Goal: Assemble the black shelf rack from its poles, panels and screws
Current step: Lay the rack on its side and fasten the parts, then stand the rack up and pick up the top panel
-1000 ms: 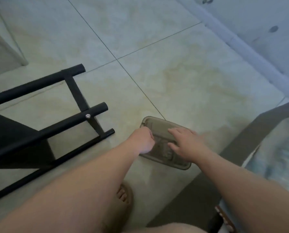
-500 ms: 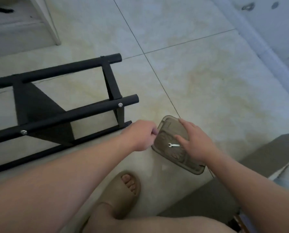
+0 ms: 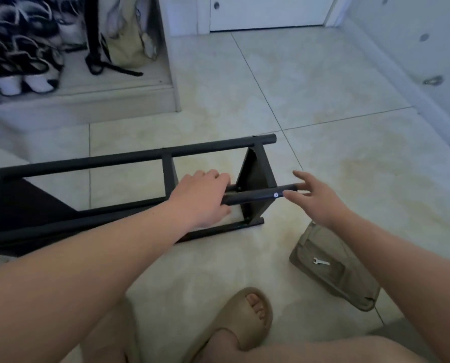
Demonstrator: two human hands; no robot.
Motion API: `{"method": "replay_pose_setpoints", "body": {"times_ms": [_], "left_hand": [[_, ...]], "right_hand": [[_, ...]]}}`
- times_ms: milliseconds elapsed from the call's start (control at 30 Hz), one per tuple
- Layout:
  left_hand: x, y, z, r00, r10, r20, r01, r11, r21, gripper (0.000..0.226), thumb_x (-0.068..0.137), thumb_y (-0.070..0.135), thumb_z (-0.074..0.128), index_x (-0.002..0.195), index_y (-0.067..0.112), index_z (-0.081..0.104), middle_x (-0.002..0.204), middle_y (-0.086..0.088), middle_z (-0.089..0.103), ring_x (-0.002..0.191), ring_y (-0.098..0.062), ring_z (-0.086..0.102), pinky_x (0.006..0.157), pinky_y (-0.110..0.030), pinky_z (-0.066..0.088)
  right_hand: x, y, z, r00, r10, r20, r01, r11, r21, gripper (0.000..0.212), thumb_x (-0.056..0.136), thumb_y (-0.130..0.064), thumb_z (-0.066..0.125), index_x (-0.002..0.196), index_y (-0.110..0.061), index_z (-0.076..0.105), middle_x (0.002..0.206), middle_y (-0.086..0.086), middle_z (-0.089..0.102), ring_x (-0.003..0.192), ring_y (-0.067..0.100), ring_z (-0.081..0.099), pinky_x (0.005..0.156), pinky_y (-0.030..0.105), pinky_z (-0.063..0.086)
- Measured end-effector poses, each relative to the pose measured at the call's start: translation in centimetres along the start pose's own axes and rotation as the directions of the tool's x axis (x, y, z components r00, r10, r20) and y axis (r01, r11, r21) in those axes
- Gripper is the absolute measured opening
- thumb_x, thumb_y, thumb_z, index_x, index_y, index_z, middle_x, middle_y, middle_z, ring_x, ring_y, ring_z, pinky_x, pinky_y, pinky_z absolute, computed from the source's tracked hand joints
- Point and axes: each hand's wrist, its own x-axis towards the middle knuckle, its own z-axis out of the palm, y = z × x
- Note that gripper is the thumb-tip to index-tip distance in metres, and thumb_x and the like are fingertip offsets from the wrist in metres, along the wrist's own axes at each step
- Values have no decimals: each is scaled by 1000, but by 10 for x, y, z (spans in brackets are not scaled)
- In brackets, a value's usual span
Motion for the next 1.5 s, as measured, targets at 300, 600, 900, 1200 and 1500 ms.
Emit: {"method": "replay_pose_setpoints", "body": {"times_ms": [300,600,900,1200,1500], "left_hand": [[-7,-17,8,975,-85,205,110,987,-113,25,99,22,51,124,19,53,118,-8,61,102,-31,60,71,-34,40],[2,-34,-72,1000,-21,23,25,982,-188,18,101,14,48,118,19,52,86,2,51,69,-13,50,53,-25,35],[16,-41,-152,957,-42,-285,-89,898,-431,25,100,9,52,125,15,54,101,-4,64,82,-13,59,72,-27,48],[35,-42,-166,849,-187,-494,-164,796,-583,19,99,21,58,117,27,53,94,4,66,85,-17,63,79,-39,56],[66,-49,-134,836,-269,-479,-130,751,-647,39,99,22,60,135,31,49,110,4,70,102,-22,66,89,-39,56]], "right_hand": [[8,-20,13,990,138,-39,-138,990,-9,40,90,-6,70,129,-5,65,96,3,70,85,25,68,91,44,57],[5,-107,-26,967,35,-253,27,971,237,28,94,-7,67,122,-12,68,108,8,71,93,26,70,97,46,56],[-7,-248,-107,845,-196,-498,316,933,170,32,96,-15,66,127,-23,65,110,-5,68,104,18,68,92,30,49],[-24,-354,-116,700,-505,-504,543,835,-82,35,95,-13,67,129,-21,66,102,-16,67,93,-4,64,81,16,52],[-5,-358,-85,676,-604,-422,568,792,-223,32,95,-11,68,126,-19,68,100,-15,61,91,0,60,82,10,44]]}}
